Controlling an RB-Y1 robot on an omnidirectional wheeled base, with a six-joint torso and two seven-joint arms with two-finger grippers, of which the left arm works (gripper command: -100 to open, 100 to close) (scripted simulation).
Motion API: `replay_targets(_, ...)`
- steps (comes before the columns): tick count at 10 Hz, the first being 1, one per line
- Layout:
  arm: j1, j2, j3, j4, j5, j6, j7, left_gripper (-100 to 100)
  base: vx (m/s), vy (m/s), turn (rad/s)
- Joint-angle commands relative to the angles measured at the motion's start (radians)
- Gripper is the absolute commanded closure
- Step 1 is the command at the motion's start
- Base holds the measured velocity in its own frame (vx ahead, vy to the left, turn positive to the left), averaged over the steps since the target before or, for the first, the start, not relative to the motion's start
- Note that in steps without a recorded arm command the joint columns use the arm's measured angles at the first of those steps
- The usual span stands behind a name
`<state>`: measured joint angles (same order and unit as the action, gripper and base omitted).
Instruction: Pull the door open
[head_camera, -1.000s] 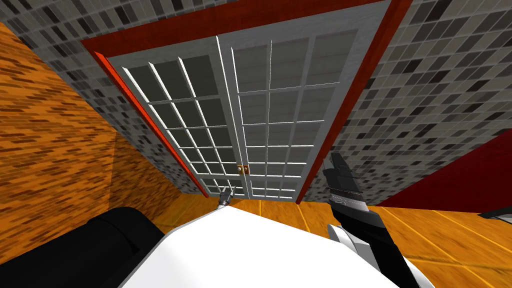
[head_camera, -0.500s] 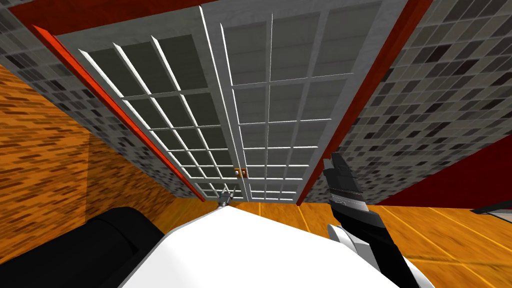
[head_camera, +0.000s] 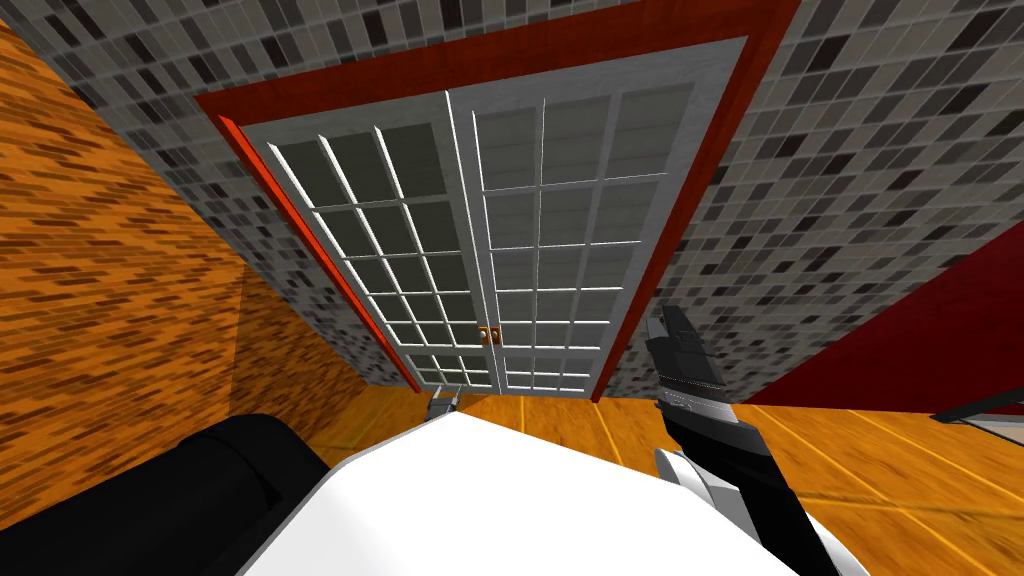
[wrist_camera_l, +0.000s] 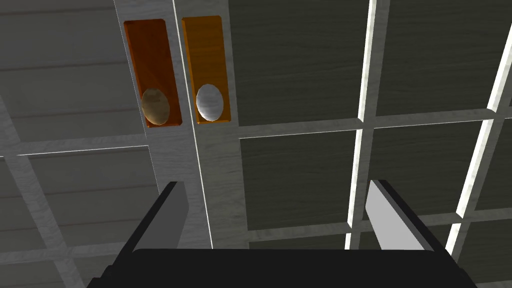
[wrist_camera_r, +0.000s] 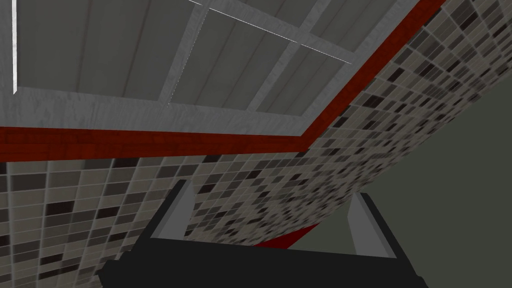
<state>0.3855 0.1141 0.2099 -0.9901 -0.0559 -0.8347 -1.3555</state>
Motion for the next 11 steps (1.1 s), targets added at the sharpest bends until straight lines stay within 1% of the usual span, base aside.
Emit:
replay_targets(1, 0.011, 0.002, 0.021, 0.018, 0.009, 0.007, -0.009, -100, -0.184, 0.038, 0.015)
replay_targets(3, 0.028, 0.005, 0.048, 0.040, 0.020, 0.014, -0.021, -100, -0.188, 0.026, 0.008)
replay_targets(4, 0.028, 0.005, 0.048, 0.040, 0.020, 0.014, -0.021, -100, -0.130, 0.007, 0.001)
replay_targets(5, 0.033, 0.006, 0.057, 0.047, 0.024, 0.017, -0.024, -100, -0.084, 0.006, 0.001)
replay_targets(6, 0.044, 0.007, 0.081, 0.066, 0.035, 0.023, -0.035, -100, -0.140, 0.020, -0.011)
replay_targets(7, 0.050, 0.008, 0.093, 0.076, 0.040, 0.027, -0.040, -100, -0.175, 0.029, -0.010)
replay_targets(9, 0.061, 0.009, 0.129, 0.103, 0.056, 0.037, -0.058, -100, -0.178, 0.016, -0.034)
replay_targets(10, 0.061, 0.009, 0.129, 0.103, 0.056, 0.037, -0.058, -100, -0.123, 0.033, -0.011)
replay_targets(11, 0.063, 0.009, 0.144, 0.113, 0.062, 0.041, -0.065, -100, -0.078, 0.024, -0.031)
